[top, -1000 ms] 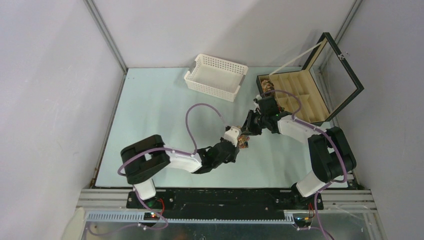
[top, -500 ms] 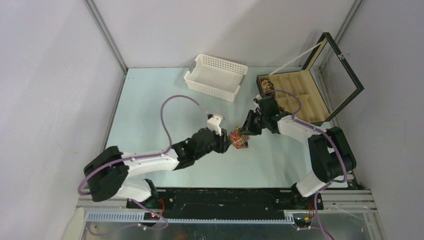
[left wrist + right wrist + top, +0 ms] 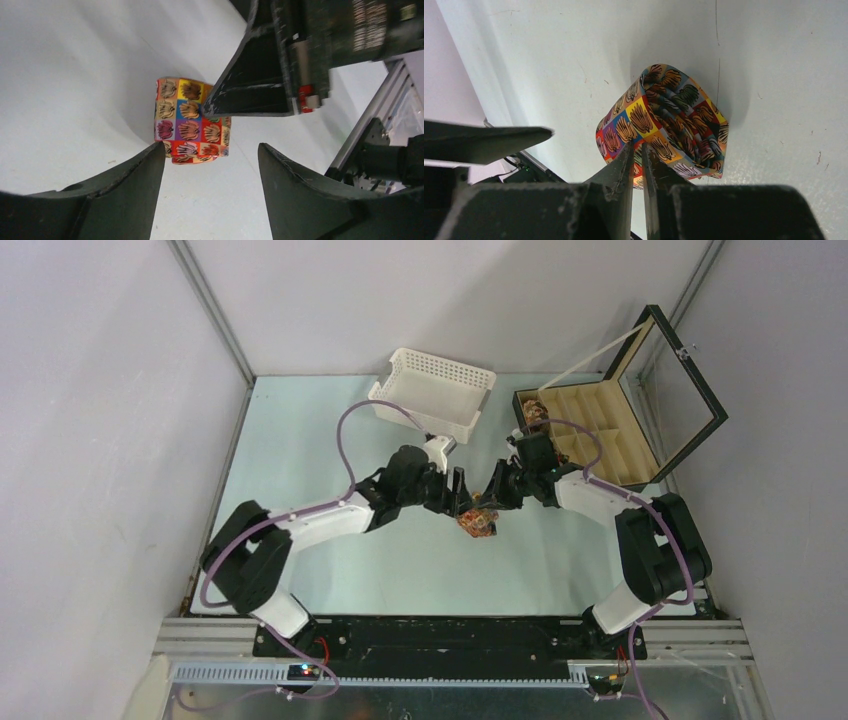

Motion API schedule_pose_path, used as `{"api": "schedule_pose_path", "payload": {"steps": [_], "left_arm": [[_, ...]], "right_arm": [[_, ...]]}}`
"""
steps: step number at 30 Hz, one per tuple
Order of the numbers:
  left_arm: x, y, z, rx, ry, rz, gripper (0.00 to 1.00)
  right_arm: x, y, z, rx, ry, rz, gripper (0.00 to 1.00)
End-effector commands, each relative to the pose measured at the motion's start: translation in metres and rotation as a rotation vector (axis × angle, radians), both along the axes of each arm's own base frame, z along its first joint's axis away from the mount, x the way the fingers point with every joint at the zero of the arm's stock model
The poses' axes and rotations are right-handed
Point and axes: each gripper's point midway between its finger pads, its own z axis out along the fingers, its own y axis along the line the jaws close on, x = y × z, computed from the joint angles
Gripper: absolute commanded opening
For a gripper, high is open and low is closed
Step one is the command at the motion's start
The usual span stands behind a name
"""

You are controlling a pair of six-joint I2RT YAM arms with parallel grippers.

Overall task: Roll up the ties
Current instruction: Roll the tie at the center of the board.

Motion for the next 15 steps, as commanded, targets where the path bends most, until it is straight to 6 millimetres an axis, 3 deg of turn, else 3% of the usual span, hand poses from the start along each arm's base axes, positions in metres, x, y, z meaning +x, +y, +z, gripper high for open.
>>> {"api": "schedule_pose_path", "payload": {"steps": [1,11,15], "left_arm": [[-0.008,-0.008,-0.016,0.046,0.064,-0.119,0.74],[-0.002,-0.006,-0.049,0.137,0.083,-0.134,0.78],[0.009,-0.003,-0.054,0.171,0.068,-0.103,0.82]], "right_arm": [[0.002,0.002,0.002,0.007,-0.016,0.001,0.13],[0.001,0.002,0.002,0.003,-0.016,0.001,0.13],[0.001,0.001,0.002,0.000,-0.015,0.003,0.13]]}}
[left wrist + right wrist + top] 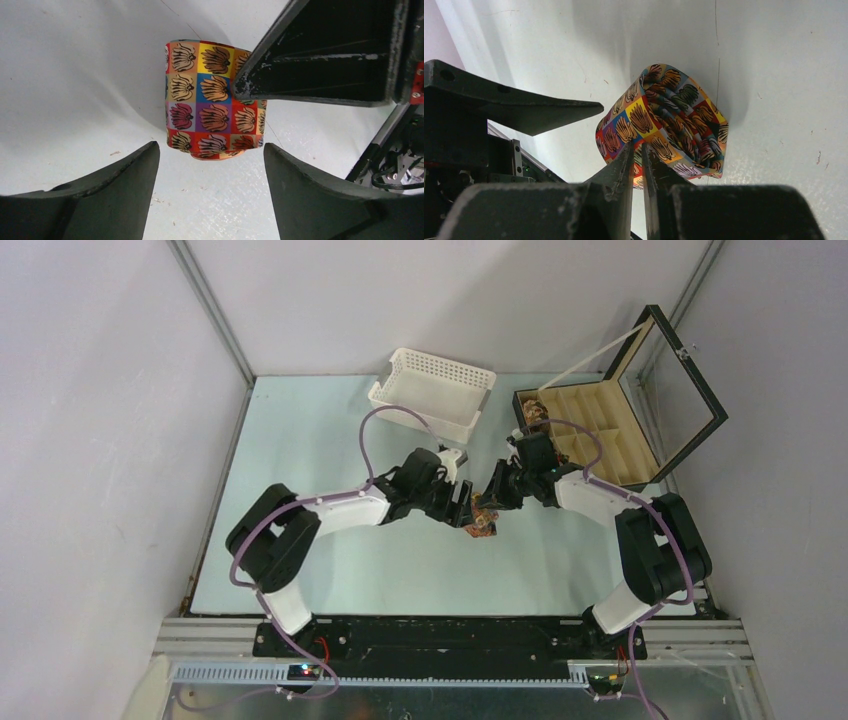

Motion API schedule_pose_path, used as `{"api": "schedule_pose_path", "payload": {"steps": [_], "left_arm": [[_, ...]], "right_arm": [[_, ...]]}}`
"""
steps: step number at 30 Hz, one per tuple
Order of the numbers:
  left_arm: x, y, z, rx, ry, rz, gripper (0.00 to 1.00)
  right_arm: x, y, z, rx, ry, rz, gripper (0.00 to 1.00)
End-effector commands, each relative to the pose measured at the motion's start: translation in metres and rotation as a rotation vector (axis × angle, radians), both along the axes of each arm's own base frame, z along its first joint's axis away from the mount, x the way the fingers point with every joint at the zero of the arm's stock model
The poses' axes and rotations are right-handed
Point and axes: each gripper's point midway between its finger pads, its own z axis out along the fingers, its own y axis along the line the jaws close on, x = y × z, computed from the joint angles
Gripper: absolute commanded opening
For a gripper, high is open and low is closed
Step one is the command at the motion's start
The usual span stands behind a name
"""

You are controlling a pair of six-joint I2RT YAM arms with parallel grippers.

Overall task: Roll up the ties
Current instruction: Roll the tie at the center of the board.

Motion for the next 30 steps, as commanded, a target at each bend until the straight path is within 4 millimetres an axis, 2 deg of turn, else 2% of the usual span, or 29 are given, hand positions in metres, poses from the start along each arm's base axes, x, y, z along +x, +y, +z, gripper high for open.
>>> {"api": "schedule_pose_path", "payload": {"steps": [1,4,10,19,30], "left_arm": [[0.018,-0.004,0.010,0.008,-0.062,-0.004,0.83],[0.022,-0.006,0.010,-0.002,-0.062,-0.004,0.90],[0.026,-0.017,0.014,-0.032,-0.058,-0.036,0.97],[0.026,-0.028,0.003,-0.025,-0.033,-0.108,0.98],[0.022,-0.031,-0.016,-0.002,0.018,-0.140,0.99]], "right_arm": [[0.001,0.001,0.002,0.000,-0.014,0.002,0.13],[0.001,0.001,0.001,-0.001,-0.012,0.003,0.13],[0.000,0.001,0.001,-0.002,-0.013,0.005,0.13],[0.000,0.000,-0.001,-0.003,-0.009,0.005,0.13],[0.000,0.001,-0.001,0.000,-0.007,0.007,0.13]]}}
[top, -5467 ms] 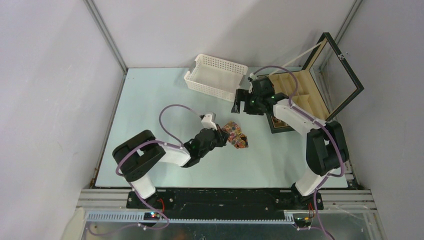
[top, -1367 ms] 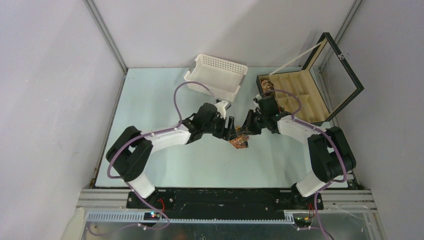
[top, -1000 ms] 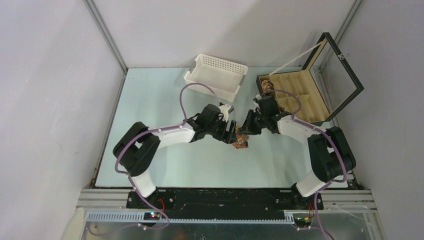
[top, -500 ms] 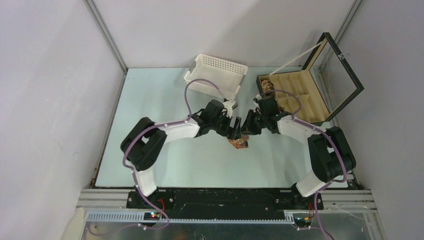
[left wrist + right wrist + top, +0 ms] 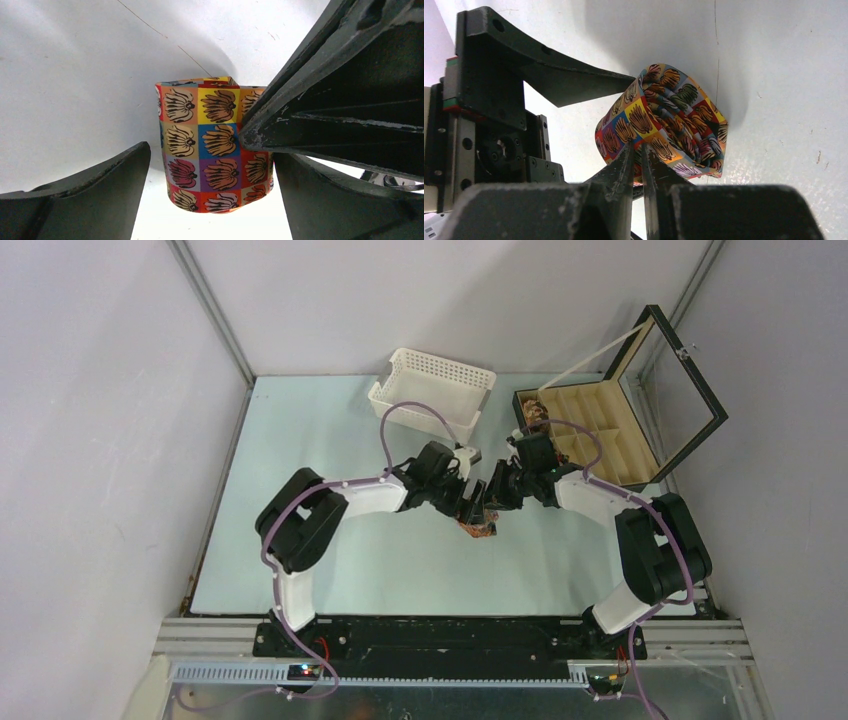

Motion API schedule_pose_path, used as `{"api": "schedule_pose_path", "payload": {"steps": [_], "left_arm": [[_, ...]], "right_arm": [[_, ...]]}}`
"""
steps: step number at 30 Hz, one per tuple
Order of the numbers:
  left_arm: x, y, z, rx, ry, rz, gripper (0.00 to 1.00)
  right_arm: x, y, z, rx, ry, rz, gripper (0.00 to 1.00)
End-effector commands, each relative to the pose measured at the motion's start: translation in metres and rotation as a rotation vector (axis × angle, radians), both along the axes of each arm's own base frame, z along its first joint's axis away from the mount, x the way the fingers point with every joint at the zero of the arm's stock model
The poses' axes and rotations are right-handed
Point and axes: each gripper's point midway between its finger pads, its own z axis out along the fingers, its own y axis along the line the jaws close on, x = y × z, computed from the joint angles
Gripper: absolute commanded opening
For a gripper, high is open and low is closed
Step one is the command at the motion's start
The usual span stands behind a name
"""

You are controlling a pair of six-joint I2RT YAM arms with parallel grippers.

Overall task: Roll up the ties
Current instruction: Roll the tie at the center of the board.

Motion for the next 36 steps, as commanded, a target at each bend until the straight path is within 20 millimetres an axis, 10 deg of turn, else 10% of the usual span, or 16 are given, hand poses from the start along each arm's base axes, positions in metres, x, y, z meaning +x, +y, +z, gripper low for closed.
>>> {"api": "schedule_pose_path", "payload": {"steps": [1,13,28,36], "left_arm": [[0.003,-0.009,0.007,-0.033,-0.012,-0.050,0.99],[-0.002,-0.016,0.001,-0.081,0.012,-0.067,0.95],[-0.010,-0.011,-0.011,-0.070,0.031,-0.075,0.65],[-0.010,-0.005,-0.013,-0.037,0.014,-0.060,0.61]], "right_arm": [[0.001,0.001,-0.001,0.000,-0.007,0.007,0.13],[0.000,0.001,-0.002,-0.001,-0.005,0.009,0.13],[0.010,-0.005,0.016,0.017,-0.054,-0.033,0.17],[0.030,-0.034,0.076,0.003,-0.261,-0.152,0.55]]}}
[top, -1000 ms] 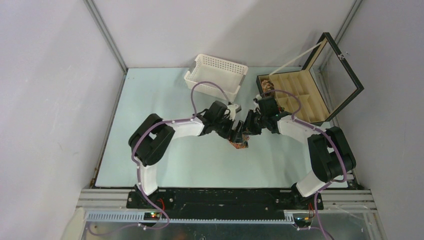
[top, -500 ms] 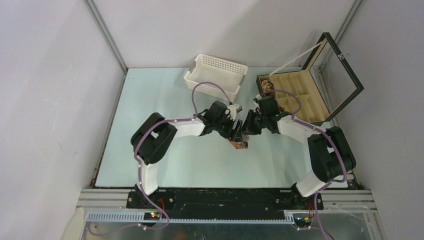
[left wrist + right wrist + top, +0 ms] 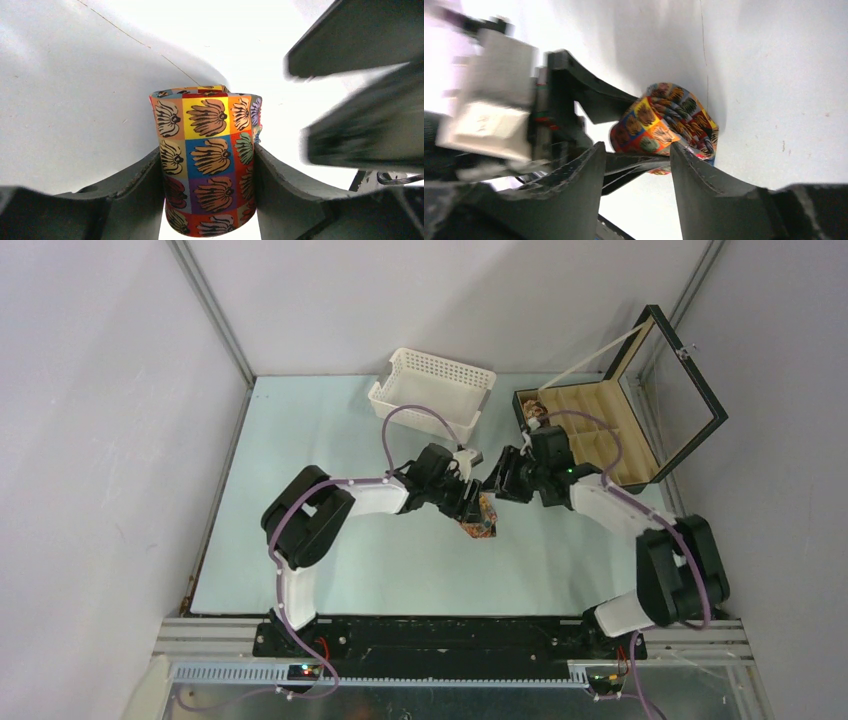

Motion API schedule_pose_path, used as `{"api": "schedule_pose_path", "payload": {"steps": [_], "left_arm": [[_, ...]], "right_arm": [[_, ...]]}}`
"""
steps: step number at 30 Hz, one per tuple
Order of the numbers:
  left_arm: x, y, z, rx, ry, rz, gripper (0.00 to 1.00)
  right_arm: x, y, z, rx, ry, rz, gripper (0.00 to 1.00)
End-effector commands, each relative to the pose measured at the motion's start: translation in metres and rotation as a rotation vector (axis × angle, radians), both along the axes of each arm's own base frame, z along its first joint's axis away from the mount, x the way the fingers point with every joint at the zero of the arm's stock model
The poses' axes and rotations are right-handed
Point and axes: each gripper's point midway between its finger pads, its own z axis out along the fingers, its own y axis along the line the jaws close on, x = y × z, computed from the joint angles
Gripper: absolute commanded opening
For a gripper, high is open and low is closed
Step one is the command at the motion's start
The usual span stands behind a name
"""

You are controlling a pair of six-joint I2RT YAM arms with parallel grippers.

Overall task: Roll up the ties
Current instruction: Roll the tie at the center of the board.

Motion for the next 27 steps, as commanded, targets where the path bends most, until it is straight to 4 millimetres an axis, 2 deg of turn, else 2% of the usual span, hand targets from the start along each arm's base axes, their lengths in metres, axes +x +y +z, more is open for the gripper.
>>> {"api": "schedule_pose_path", "payload": {"steps": [1,2,6,10,15,24,27], "left_arm": [[-0.005,0.007,-0.005,0.037,-0.009,-0.003,0.60],[-0.005,0.008,-0.003,0.043,-0.016,0.001,0.59],[-0.004,0.009,0.002,0.060,-0.045,0.007,0.55],[-0.004,0.006,0.006,0.079,-0.077,0.002,0.51],[-0.012,0.004,0.002,0.156,-0.105,-0.011,0.48],[-0.017,0.000,0.003,0.194,-0.143,-0.006,0.46],[-0.019,-0.003,0.003,0.203,-0.149,-0.007,0.40]], "right_arm": [[0.020,-0.024,0.055,-0.027,-0.206,-0.106,0.57],[0.021,-0.029,0.065,-0.028,-0.238,-0.123,0.60],[0.018,-0.049,0.074,-0.080,-0.265,-0.171,0.64],[0.013,-0.069,0.071,-0.138,-0.248,-0.215,0.64],[0.010,-0.089,0.068,-0.166,-0.231,-0.277,0.65],[0.009,-0.106,0.060,-0.185,-0.189,-0.325,0.66],[0.009,-0.109,0.060,-0.187,-0.192,-0.329,0.66]]}}
